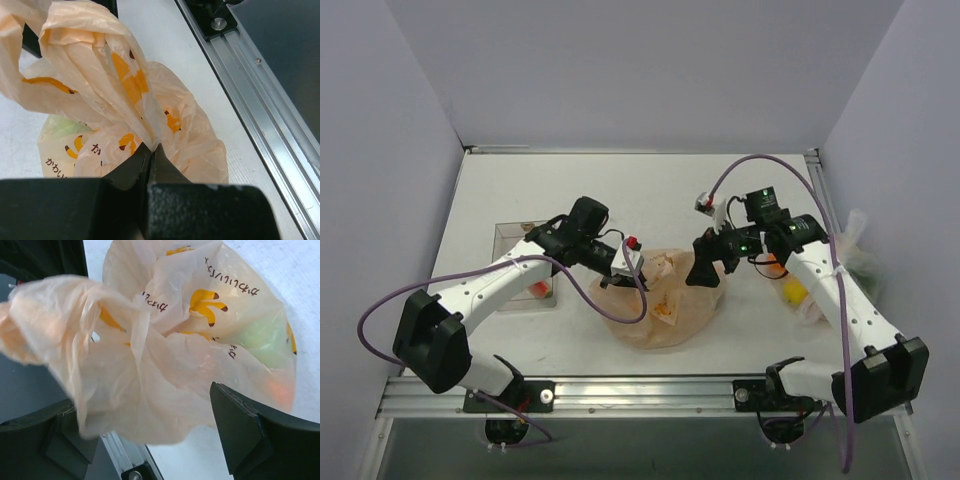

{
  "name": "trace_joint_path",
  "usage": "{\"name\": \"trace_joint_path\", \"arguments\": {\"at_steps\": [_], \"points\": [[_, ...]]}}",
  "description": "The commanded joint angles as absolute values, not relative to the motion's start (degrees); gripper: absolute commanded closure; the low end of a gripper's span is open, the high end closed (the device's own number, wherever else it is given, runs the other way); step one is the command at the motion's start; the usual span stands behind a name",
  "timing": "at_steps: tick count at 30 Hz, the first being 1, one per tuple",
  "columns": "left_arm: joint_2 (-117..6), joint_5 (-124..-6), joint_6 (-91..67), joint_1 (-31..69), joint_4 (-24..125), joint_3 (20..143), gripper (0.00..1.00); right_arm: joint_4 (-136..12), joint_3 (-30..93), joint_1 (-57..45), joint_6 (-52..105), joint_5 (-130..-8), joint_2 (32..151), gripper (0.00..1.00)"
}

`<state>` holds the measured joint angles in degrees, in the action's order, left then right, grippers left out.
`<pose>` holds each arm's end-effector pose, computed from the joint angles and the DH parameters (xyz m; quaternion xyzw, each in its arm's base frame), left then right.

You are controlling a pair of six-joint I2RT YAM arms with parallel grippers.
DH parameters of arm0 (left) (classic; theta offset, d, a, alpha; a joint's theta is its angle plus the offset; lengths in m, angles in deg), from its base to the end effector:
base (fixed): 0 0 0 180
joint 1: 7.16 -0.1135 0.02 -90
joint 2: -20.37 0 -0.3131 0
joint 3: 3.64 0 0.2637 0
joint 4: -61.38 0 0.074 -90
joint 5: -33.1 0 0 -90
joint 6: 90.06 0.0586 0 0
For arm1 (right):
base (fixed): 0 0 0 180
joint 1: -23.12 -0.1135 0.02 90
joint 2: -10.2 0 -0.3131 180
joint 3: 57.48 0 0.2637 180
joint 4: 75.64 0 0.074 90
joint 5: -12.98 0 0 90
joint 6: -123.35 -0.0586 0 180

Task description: Place the fake fruits into the plastic bag and tie a complex knot

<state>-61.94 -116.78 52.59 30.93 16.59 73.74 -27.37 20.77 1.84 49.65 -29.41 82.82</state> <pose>0.2109 -0.2297 0.3222 0.6997 0.4493 -0.4270 0.3553 0.2381 0.1392 0.3613 -0.4234 0.7410 0.3853 0.3511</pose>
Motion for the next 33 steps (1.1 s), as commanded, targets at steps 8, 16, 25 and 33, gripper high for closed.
{"name": "trace_joint_path", "arguments": {"at_steps": [8, 16, 25, 33], "points": [[-62.16, -120.80, 53.21, 30.72, 15.36, 76.40, 1.00, -15.81, 16.51, 9.49, 70.17, -25.55, 72.69, 0.19], [-62.51, -121.94, 54.17, 30.98, 13.43, 78.59, 1.00, -45.92, 8.93, 6.43, 45.50, -24.37, 75.06, 0.85], [-65.32, -119.39, 56.11, 34.23, 10.44, 82.63, 1.00, -47.54, 9.55, 0.09, 40.82, -23.94, 74.71, 1.00], [-69.28, -121.24, 54.79, 33.18, 10.26, 85.01, 1.00, -47.37, 7.18, -1.05, 47.14, -20.42, 70.32, 0.77]]}}
